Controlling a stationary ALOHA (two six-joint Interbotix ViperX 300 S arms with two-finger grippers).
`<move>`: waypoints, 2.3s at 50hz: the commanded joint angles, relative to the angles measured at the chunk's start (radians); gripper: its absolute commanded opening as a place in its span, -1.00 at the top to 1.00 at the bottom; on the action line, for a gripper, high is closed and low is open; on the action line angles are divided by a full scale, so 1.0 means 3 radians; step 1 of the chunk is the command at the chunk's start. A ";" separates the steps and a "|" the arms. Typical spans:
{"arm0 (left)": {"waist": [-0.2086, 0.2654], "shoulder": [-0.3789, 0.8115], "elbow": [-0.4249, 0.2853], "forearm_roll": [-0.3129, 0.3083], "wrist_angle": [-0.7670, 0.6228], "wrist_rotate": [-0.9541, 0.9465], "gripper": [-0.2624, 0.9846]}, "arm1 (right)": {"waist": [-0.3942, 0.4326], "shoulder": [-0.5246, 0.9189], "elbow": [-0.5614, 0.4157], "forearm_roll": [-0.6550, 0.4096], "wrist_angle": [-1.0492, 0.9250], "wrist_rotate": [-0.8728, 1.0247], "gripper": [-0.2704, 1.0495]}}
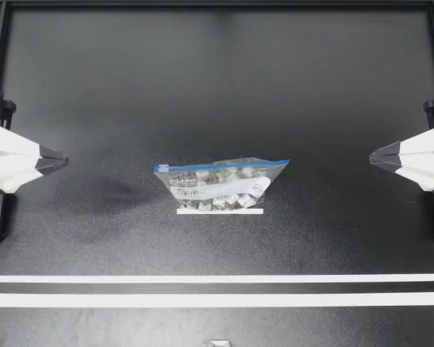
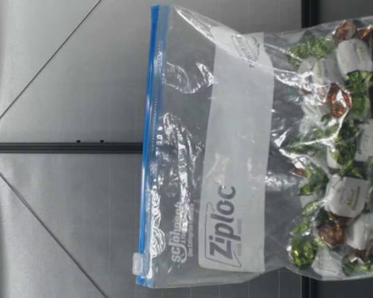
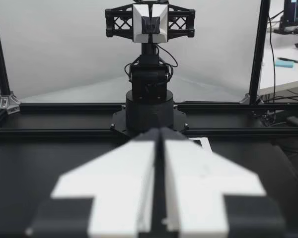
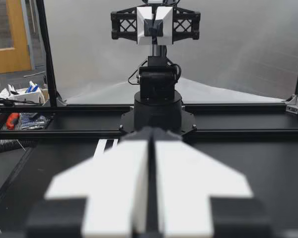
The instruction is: Slide open the ziploc bag.
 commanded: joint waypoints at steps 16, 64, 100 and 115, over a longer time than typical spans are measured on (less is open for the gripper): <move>0.0015 0.0332 0.0026 -0.0051 -0.0056 -0.0026 0.86 | -0.0031 0.0184 -0.0061 -0.0005 -0.0409 -0.0005 0.84; 0.0302 0.1902 0.0138 -0.0327 -0.0644 -0.0097 -0.12 | -0.0343 0.2971 -0.1917 -0.0245 -0.0215 -0.0036 -0.05; 0.0251 0.2700 -0.0148 -0.0327 -0.1263 -0.0097 -0.07 | -0.0343 0.3518 -0.2459 -0.0337 0.0445 -0.0031 -0.22; 0.0251 0.2736 -0.0143 -0.0317 -0.1319 -0.0087 0.50 | -0.0317 0.3636 -0.2500 -0.0337 0.0491 -0.0031 -0.22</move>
